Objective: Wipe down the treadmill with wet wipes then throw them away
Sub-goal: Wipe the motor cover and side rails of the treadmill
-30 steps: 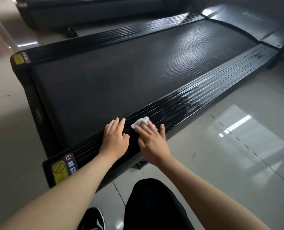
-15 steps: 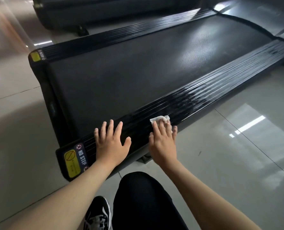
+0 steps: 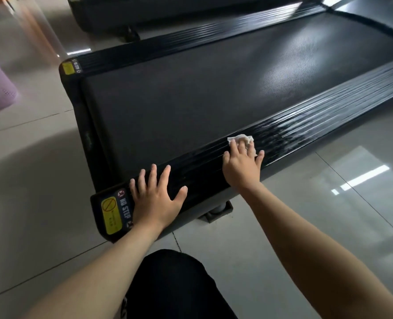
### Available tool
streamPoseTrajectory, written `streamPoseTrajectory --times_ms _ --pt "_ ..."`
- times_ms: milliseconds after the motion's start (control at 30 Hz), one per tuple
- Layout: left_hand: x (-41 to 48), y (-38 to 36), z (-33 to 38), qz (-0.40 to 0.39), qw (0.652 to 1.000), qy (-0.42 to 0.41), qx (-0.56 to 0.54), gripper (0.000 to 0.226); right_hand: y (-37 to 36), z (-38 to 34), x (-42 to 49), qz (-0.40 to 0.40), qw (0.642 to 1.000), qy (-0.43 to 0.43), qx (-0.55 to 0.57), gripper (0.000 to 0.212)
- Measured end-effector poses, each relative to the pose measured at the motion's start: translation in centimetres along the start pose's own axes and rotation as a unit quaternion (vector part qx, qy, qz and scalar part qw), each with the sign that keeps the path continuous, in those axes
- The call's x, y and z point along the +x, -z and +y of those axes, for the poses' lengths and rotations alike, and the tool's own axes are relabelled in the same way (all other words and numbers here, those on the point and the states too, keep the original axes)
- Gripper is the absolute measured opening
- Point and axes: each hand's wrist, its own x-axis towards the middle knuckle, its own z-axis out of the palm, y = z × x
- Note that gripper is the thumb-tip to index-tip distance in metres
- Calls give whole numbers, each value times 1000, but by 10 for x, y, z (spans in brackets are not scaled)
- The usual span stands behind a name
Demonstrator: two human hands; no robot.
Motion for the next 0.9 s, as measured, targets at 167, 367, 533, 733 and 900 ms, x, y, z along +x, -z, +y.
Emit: streamPoseTrajectory --times_ms 167,367,533,733,900 --pt "0 -1 -1 16 1000 4 -20 86 -17 -34 -21 -5 993 117 -28 54" --pt "1 2 -2 32 995 14 -98 76 -27 -70 -57 -105 935 336 -39 57" --pt "0 6 -2 28 989 22 -141 73 -12 -51 -28 -68 953 293 -37 48" --pt "1 12 -7 -2 976 27 -215 70 -6 -21 -3 -24 996 74 -39 50" --pt "0 32 -30 18 957 53 -286 58 -27 -74 -43 -45 981 186 -22 46"
